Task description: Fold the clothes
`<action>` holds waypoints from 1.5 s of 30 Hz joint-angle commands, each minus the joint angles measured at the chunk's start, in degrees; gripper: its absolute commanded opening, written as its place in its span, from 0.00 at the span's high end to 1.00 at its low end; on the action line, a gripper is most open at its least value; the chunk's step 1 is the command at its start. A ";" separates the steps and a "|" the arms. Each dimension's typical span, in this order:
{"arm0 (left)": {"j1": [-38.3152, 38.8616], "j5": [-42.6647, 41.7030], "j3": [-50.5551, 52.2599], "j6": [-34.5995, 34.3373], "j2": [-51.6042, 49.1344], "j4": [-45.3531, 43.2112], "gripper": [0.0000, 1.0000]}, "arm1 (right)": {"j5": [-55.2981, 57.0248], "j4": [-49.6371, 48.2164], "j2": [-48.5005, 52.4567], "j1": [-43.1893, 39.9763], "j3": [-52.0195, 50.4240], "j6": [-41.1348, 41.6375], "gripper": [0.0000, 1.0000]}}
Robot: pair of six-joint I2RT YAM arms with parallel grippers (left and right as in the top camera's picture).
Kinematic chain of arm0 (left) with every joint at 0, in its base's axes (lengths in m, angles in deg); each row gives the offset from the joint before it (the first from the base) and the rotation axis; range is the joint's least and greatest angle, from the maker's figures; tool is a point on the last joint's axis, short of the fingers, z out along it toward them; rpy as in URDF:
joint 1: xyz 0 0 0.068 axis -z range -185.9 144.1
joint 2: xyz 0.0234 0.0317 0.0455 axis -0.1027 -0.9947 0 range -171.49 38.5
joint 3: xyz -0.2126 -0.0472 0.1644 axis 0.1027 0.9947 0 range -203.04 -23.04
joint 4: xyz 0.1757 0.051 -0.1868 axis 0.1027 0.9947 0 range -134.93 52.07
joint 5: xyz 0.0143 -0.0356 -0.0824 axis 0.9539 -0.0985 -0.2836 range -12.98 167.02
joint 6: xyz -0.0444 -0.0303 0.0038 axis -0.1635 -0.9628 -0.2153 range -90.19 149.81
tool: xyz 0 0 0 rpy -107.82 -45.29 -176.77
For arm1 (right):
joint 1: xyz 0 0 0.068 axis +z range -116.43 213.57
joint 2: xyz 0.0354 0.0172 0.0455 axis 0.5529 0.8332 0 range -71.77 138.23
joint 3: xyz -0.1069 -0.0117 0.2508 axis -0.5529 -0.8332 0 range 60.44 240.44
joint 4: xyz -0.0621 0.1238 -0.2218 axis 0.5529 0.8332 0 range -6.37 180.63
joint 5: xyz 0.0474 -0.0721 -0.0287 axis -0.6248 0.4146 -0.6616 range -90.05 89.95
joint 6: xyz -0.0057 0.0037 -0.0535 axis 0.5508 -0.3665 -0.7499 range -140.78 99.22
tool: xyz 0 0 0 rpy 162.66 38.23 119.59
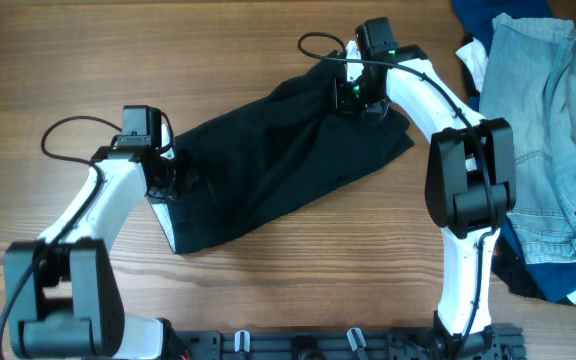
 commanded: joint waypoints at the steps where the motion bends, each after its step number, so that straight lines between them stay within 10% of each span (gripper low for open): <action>1: -0.31 0.55 0.61 -1.44 -4.20 -2.27 0.96 | -0.07 3.91 0.87 0.48 -0.17 -0.28 0.96; 5: -0.31 0.50 0.61 -2.32 -6.64 -2.60 0.96 | -0.02 1.68 0.90 0.50 -0.17 -1.29 0.96; 12: -0.31 0.50 0.61 -2.32 -6.75 -2.75 0.96 | 4.87 -30.38 0.90 0.50 -0.17 3.41 0.96; 17: -0.33 0.79 0.61 -2.49 -6.75 -2.82 0.96 | 6.80 -24.68 0.31 -0.31 0.39 0.22 0.96; 20: -1.33 0.90 0.28 -2.47 -6.12 -2.08 0.96 | 1.57 -12.44 -7.08 -3.65 1.42 -2.84 0.61; 24: -4.13 0.90 -4.20 1.64 -3.85 7.93 0.95 | 1.62 -0.39 -11.08 -7.34 1.31 -9.44 0.44; 29: -5.27 2.14 -5.68 2.32 -3.34 15.58 0.44 | 1.07 4.13 -8.11 -6.36 -1.68 -11.52 0.36; 40: -6.82 7.54 4.07 5.33 -3.37 7.61 0.13 | 0.96 2.47 -7.93 -5.66 -1.68 -11.74 0.21; 42: -6.82 7.50 6.43 5.29 -3.37 4.55 0.15 | 0.96 2.58 -7.93 -5.66 -1.68 -11.69 0.20; 45: -6.82 5.14 9.14 5.05 -3.37 0.11 0.44 | 0.98 2.47 -7.93 -5.66 -1.68 -11.67 0.20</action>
